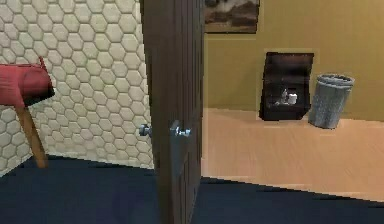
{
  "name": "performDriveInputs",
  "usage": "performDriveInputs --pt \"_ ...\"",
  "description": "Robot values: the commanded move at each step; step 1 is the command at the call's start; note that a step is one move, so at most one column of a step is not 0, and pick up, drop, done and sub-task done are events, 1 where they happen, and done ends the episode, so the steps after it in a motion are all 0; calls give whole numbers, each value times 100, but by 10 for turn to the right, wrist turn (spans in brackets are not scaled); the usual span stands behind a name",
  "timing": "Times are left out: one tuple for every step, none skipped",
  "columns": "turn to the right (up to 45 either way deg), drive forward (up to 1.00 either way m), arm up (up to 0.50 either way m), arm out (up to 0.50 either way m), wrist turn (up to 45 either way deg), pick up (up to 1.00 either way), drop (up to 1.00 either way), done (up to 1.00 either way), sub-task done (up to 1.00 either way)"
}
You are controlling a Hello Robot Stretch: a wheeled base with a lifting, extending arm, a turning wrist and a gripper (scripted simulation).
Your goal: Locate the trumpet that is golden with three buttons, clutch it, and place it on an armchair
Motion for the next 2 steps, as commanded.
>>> performDriveInputs --pt "420 0 0 0 0 0 0 0 0" --pt "0 100 0 0 0 0 0 0 0"
